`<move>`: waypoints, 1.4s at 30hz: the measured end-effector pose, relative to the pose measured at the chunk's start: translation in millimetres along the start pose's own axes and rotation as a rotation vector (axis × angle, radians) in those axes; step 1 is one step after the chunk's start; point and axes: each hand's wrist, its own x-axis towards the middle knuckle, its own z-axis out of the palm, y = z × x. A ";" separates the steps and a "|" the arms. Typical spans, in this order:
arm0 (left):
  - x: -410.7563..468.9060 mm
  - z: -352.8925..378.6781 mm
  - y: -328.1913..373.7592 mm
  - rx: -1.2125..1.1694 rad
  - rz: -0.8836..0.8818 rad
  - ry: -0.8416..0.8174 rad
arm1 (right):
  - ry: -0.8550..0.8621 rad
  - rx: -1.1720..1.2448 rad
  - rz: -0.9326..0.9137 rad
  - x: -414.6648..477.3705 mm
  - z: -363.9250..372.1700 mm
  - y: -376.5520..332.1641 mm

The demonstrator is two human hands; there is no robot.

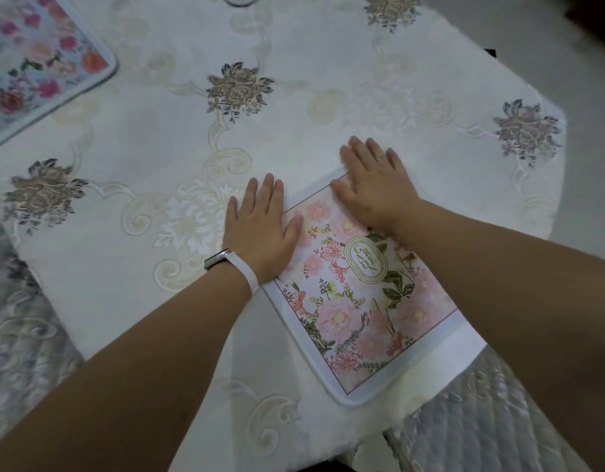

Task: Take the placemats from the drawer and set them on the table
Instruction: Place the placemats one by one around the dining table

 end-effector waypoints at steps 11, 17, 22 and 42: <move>-46.6 8.2 1.4 0.046 -0.128 0.023 | 0.018 0.047 0.175 -82.1 10.0 40.3; -93.5 22.5 24.1 -0.028 -0.126 0.023 | 0.026 0.068 0.253 -137.0 20.6 48.5; -135.9 37.1 48.5 -0.043 -0.137 0.025 | 0.041 0.088 0.288 -176.5 30.9 54.5; -184.0 64.0 123.6 0.076 0.291 -0.090 | -0.007 0.009 -0.030 -257.2 63.1 -19.2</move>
